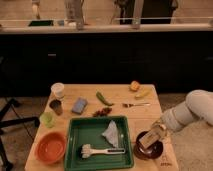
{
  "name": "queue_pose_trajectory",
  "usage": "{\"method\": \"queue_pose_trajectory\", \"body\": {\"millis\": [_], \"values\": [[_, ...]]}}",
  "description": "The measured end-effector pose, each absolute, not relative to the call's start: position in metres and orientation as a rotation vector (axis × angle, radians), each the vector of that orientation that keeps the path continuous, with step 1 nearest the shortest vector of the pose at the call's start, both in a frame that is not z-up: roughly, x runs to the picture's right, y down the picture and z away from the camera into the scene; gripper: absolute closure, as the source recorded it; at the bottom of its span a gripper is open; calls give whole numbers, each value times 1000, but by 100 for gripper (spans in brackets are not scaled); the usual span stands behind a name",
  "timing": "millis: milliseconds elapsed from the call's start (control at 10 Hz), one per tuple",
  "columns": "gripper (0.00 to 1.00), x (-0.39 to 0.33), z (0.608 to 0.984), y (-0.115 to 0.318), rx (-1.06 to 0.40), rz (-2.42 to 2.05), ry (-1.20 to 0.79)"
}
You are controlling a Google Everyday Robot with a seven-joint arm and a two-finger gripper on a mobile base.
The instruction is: Wipe red bowl with eraser
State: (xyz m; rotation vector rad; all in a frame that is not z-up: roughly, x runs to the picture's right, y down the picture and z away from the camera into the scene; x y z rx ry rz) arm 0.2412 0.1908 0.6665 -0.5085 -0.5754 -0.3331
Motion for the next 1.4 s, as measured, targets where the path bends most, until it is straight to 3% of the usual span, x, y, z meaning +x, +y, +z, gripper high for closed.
{"method": "queue_pose_trajectory", "body": {"millis": [900, 1400], "values": [[100, 84, 663, 170, -547, -339, -727], [100, 83, 663, 171, -551, -340, -728]]}}
